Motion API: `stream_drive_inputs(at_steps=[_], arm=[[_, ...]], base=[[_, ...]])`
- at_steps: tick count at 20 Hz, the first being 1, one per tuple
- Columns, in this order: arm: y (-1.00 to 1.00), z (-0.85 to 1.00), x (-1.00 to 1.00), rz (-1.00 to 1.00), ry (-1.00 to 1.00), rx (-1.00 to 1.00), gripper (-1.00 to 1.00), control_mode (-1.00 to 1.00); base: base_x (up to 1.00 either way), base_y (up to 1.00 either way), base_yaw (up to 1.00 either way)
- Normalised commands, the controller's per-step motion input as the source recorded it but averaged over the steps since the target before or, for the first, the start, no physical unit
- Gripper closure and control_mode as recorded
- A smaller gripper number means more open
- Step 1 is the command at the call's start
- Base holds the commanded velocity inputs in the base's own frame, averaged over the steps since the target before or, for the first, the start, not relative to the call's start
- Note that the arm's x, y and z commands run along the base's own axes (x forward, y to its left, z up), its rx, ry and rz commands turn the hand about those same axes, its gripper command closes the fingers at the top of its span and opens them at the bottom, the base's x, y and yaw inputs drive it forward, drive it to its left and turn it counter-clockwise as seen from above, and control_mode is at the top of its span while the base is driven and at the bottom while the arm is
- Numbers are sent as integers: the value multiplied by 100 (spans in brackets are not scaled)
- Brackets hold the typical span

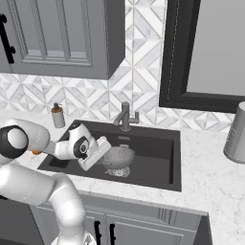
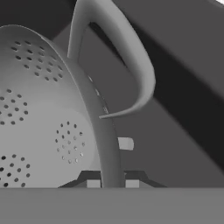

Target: Put the colander in the sink, put the tangerine in the colander, and turn on the sink faucet and pour water over the colander.

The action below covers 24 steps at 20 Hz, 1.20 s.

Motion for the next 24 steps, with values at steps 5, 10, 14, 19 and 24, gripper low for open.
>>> stream_drive_inputs(at_steps=[5,10,14,19,24], arm=[[45,-5,40,-20,-3,0,100,-100],[47,-7,54,-19,-1,0,100,-100],[52,-2,62,-20,0,1,100,-100],[47,-4,57,-22,0,0,100,-100],[24,-28,16,-26,0,0,100,-100]], base=[[0,0,0],[0,0,0],[0,0,0],[0,0,0],[0,0,0]])
